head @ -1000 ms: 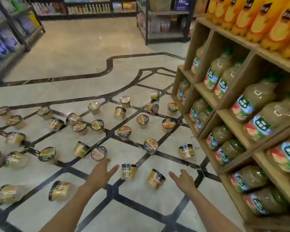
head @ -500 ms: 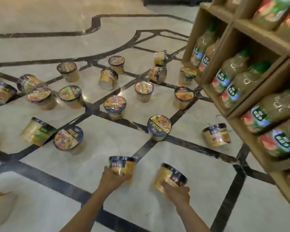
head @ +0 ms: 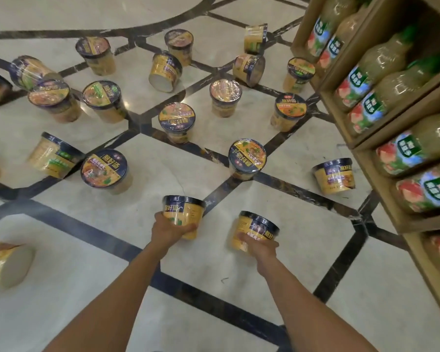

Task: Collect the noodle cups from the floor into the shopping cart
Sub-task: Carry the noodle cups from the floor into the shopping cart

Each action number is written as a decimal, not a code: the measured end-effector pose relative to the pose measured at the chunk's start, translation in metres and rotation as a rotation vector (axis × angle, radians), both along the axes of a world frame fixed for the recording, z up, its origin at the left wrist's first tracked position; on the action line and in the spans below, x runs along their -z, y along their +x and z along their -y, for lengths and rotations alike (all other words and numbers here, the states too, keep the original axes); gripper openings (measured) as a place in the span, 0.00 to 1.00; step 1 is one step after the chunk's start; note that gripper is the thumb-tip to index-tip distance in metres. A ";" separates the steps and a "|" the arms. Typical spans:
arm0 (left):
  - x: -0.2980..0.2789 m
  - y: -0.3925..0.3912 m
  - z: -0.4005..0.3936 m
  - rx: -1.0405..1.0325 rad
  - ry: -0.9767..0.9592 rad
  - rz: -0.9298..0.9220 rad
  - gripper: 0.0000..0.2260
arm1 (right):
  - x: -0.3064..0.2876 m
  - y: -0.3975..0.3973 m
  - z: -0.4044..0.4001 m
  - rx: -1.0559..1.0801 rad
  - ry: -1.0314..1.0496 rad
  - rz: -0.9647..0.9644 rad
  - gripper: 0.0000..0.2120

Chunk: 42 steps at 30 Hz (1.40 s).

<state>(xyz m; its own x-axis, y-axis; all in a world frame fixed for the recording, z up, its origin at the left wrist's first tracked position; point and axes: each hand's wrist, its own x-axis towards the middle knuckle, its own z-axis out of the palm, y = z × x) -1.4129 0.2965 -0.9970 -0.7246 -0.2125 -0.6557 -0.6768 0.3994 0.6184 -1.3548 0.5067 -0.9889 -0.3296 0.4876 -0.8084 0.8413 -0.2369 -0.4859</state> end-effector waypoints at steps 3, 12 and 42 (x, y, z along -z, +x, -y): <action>-0.046 0.001 0.024 -0.054 0.047 -0.039 0.41 | -0.046 -0.001 -0.007 -0.022 0.017 -0.007 0.46; -0.310 0.039 0.096 -0.298 0.294 -0.131 0.27 | -0.305 -0.022 0.051 -0.374 -0.158 -0.240 0.42; -0.855 0.803 0.145 -1.863 -0.350 -0.794 0.38 | -0.876 0.443 0.449 -2.347 -1.096 -0.659 0.43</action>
